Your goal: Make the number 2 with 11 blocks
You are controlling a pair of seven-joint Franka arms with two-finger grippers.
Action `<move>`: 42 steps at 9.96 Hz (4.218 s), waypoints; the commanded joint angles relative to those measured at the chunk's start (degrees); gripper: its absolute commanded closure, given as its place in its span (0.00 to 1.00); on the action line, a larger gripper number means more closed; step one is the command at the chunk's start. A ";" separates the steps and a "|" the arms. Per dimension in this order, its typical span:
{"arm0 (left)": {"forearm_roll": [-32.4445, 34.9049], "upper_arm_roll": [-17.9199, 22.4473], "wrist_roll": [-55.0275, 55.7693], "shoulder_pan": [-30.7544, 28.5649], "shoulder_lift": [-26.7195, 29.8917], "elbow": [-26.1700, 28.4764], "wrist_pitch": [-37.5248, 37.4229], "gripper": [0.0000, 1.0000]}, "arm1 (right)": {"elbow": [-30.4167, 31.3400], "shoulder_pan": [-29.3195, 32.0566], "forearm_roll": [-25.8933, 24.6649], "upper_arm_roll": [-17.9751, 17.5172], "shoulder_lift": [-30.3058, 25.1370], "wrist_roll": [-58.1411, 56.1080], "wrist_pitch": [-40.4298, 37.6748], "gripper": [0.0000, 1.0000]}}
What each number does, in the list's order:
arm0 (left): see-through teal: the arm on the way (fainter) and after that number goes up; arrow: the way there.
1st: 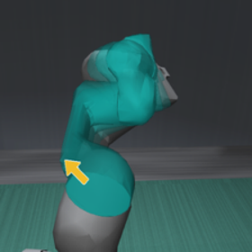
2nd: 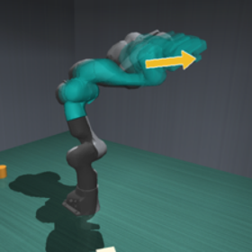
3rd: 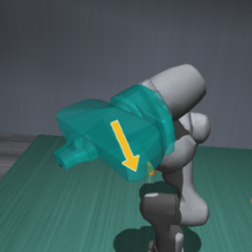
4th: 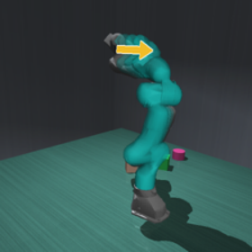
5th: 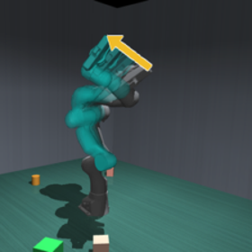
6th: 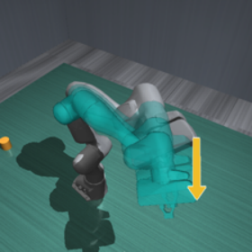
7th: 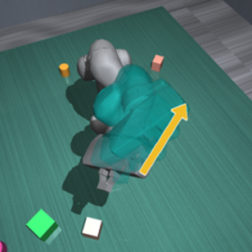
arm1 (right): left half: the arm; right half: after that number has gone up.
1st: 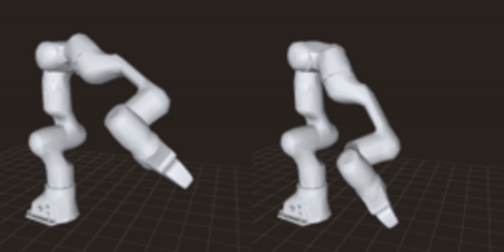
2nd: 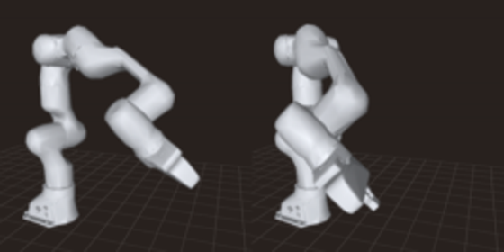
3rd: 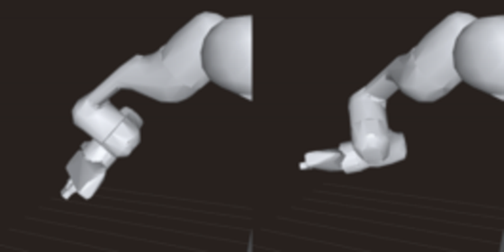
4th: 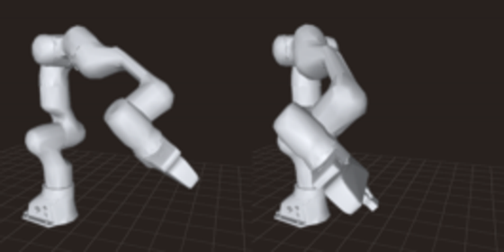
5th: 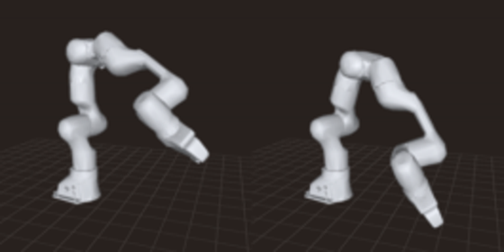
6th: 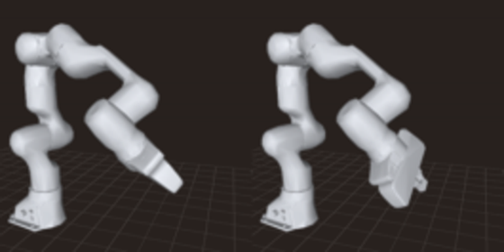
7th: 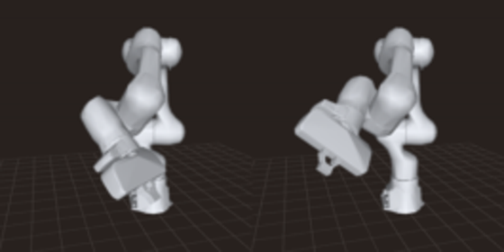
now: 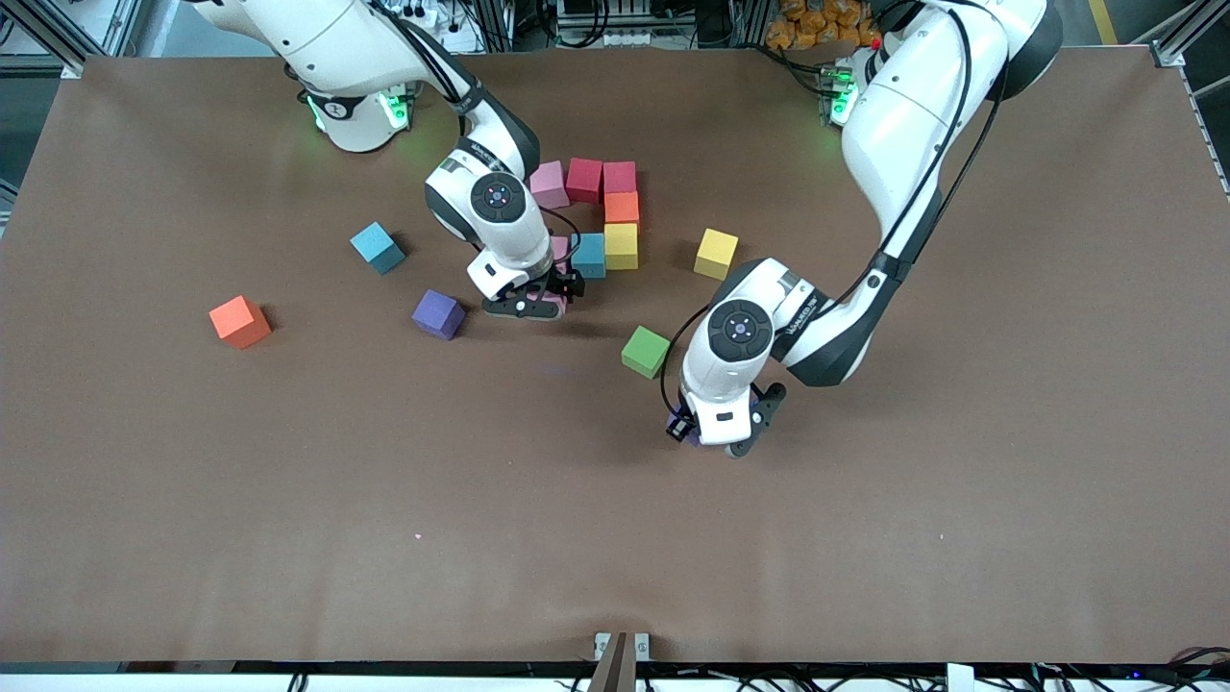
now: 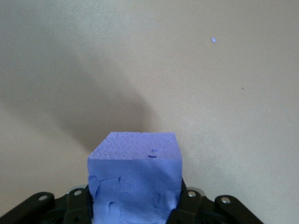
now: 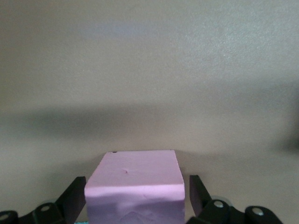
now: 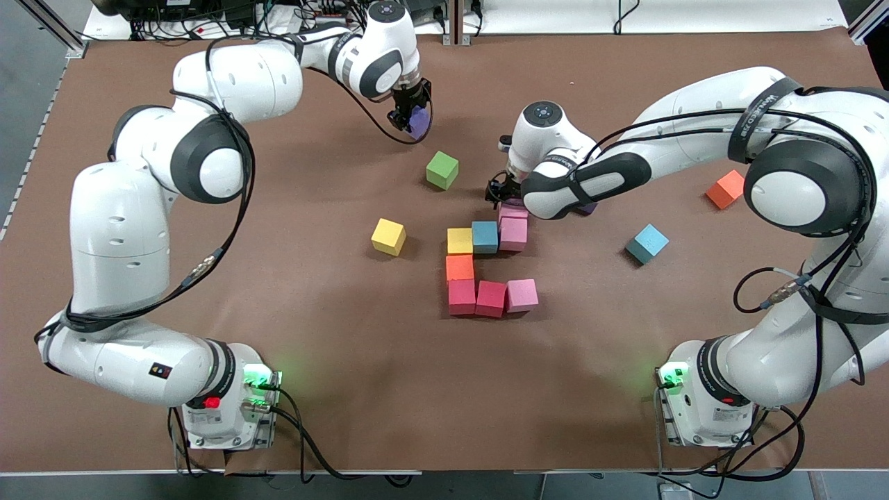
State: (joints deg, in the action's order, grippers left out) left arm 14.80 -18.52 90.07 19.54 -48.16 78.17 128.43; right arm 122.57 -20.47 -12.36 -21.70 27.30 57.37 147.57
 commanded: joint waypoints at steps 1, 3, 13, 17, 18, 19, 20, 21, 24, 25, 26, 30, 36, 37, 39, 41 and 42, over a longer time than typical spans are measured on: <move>1.20 0.07 -2.96 0.58 0.61 0.23 -0.02 0.93 | -1.27 0.52 -0.92 -0.27 -3.56 1.61 -5.95 0.03; 1.20 0.24 -5.59 1.29 0.61 0.14 -0.02 0.93 | -2.16 0.96 -0.22 -0.71 -5.32 1.08 -8.61 0.03; 1.55 4.43 -20.09 15.76 -0.70 -4.25 6.56 0.93 | -10.95 17.81 -1.62 -1.68 -6.64 -27.88 -27.34 0.00; 1.55 10.61 -21.08 25.10 -2.90 -4.95 9.12 0.94 | -7.09 29.34 -1.62 -1.68 -7.60 -46.88 -22.86 0.00; 1.55 10.61 -21.25 25.63 -3.17 -4.95 9.21 0.94 | -6.39 30.91 -1.62 -1.68 -8.74 -49.52 -22.94 0.00; 1.55 10.61 -21.69 26.07 -3.26 -4.95 9.21 0.93 | -5.86 33.71 -1.62 -1.68 -9.71 -54.59 -23.20 0.00; 1.38 10.27 -23.17 26.51 -3.78 -4.95 9.21 0.93 | -5.42 37.75 -1.53 -1.86 -10.24 -59.86 -23.38 0.00; 1.38 9.83 -23.62 26.78 -4.39 -5.13 9.21 0.94 | -5.15 41.53 -1.53 -1.86 -10.86 -66.36 -23.64 0.00; -1.35 9.82 -22.48 28.97 -5.81 -6.89 9.39 0.94 | -0.59 48.67 -1.09 -2.12 -13.40 -79.31 -23.29 0.01; -1.35 9.74 -22.48 29.06 -5.81 -6.89 9.39 0.94 | -0.14 51.21 -1.09 -2.12 -13.41 -83.95 -23.21 0.01; -1.35 9.65 -22.48 29.24 -5.81 -6.89 9.39 0.94 | 0.12 53.93 -1.09 -2.12 -12.98 -88.61 -22.60 0.01; -6.97 9.65 -22.48 29.68 -5.89 -6.89 9.39 0.94 | 7.40 61.49 -1.09 -1.95 -12.45 -99.63 -12.15 0.01; -8.38 10.09 -23.19 30.03 -6.69 -6.89 9.39 0.94 | 12.52 67.23 -1.09 -2.03 -10.86 -101.49 -5.98 0.02; -8.38 10.09 -23.19 30.03 -6.69 -6.80 9.39 0.94 | 12.52 67.23 -0.92 -2.12 -10.86 -101.14 -6.24 0.03; -8.38 10.09 -23.27 30.38 -7.12 -6.80 9.39 0.94 | 11.91 66.62 0.83 -2.73 -11.12 -100.70 -8.95 0.04; -8.38 10.17 -23.89 30.64 -7.30 -6.80 9.47 0.90 | 11.73 66.70 5.39 -4.31 -11.91 -100.79 -11.51 0.04; -8.29 10.17 -23.89 30.82 -7.39 -6.71 9.47 0.89 | 11.55 66.62 5.85 -5.62 -11.92 -100.70 -11.43 0.04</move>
State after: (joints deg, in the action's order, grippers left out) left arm 7.88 -9.12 67.42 49.42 -54.54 72.98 137.64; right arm 133.99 45.27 -8.44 -25.19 16.50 -43.27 137.20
